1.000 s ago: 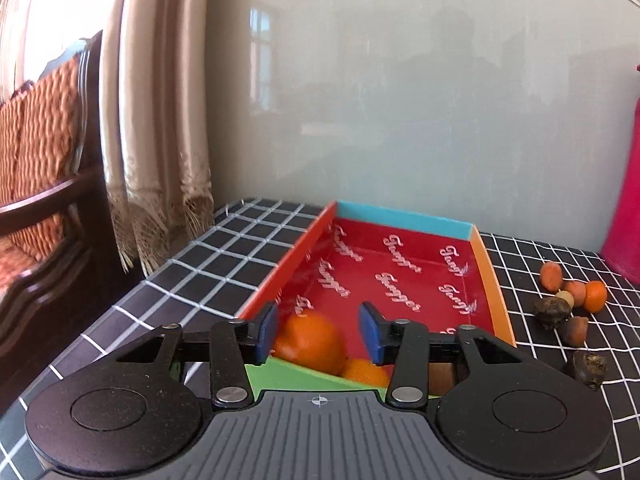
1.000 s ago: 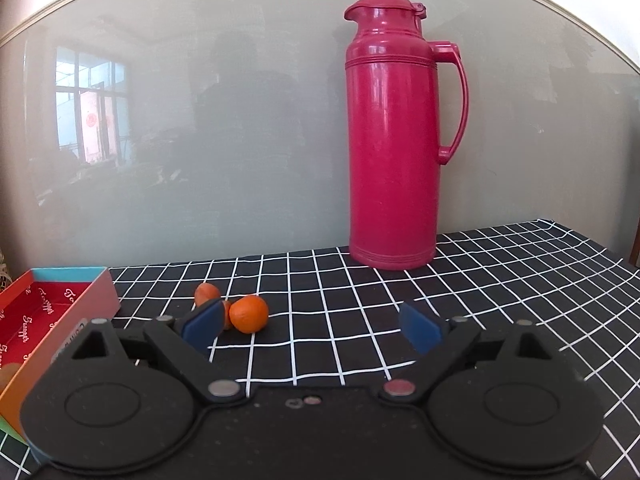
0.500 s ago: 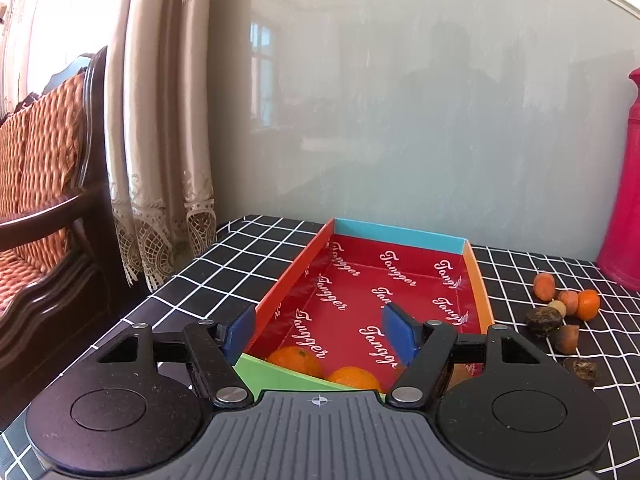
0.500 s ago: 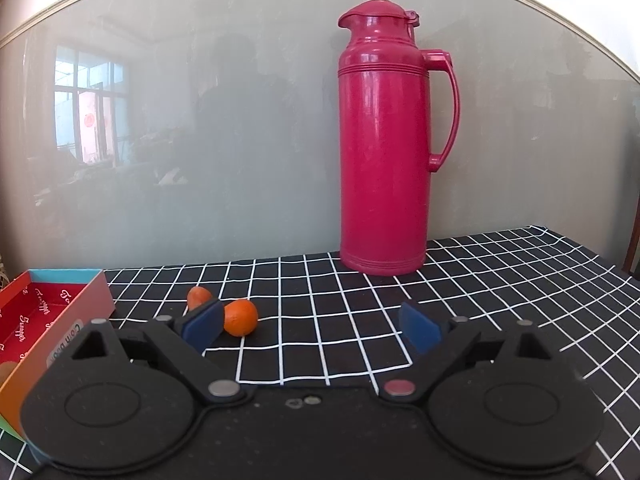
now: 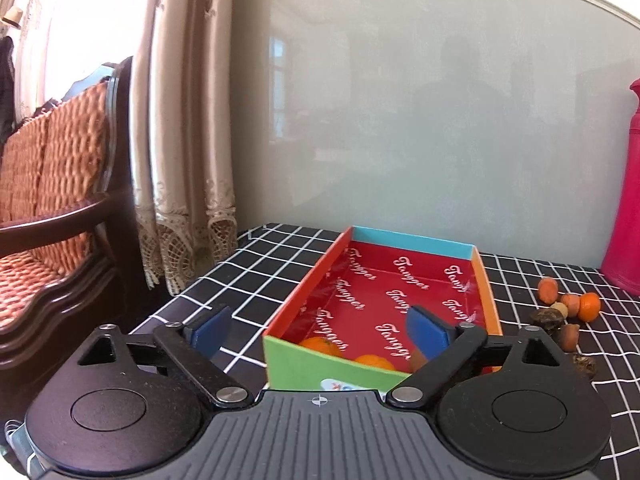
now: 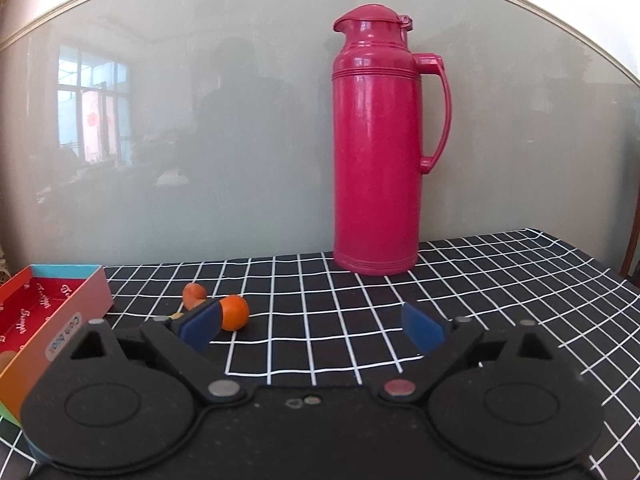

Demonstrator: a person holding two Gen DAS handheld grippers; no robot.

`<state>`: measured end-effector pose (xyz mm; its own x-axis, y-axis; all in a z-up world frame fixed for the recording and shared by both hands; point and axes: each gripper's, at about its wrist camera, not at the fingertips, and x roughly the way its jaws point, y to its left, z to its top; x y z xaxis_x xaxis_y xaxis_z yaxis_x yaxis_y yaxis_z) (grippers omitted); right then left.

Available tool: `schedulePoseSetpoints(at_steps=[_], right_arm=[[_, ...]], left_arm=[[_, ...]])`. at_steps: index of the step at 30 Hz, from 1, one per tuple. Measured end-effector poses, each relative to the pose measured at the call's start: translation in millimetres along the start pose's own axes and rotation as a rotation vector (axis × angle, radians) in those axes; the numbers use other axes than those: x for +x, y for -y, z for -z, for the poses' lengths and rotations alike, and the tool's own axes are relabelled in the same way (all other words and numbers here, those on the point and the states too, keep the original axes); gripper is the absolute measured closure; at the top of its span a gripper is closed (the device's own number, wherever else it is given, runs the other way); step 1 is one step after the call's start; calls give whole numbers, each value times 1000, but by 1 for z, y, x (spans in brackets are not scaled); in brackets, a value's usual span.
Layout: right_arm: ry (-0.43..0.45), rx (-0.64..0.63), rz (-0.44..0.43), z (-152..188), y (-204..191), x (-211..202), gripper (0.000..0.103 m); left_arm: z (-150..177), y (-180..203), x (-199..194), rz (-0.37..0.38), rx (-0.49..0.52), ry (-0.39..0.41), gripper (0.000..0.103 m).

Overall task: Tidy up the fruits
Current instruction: 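Move the right tool toward the dark brown wrinkled fruit, then close the right tool on the dark brown wrinkled fruit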

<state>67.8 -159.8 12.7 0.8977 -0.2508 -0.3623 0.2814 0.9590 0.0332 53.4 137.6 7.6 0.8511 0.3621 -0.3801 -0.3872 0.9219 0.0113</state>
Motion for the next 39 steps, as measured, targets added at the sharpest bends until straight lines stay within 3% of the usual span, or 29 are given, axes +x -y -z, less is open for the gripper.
schedulePoseSetpoints(at_steps=[2,23,39], right_arm=[[-2,-12,-14,1,-4,0,7],[-98,-202,-161,25,-78,15,7],[-238,-231,-205,42,-113,43,24]], left_arm=[[3,-2,-4,-14,-2,6,0],[9,-26,11,-82,-12,2,0],[8,-55,20,-130,-28,-11,0]])
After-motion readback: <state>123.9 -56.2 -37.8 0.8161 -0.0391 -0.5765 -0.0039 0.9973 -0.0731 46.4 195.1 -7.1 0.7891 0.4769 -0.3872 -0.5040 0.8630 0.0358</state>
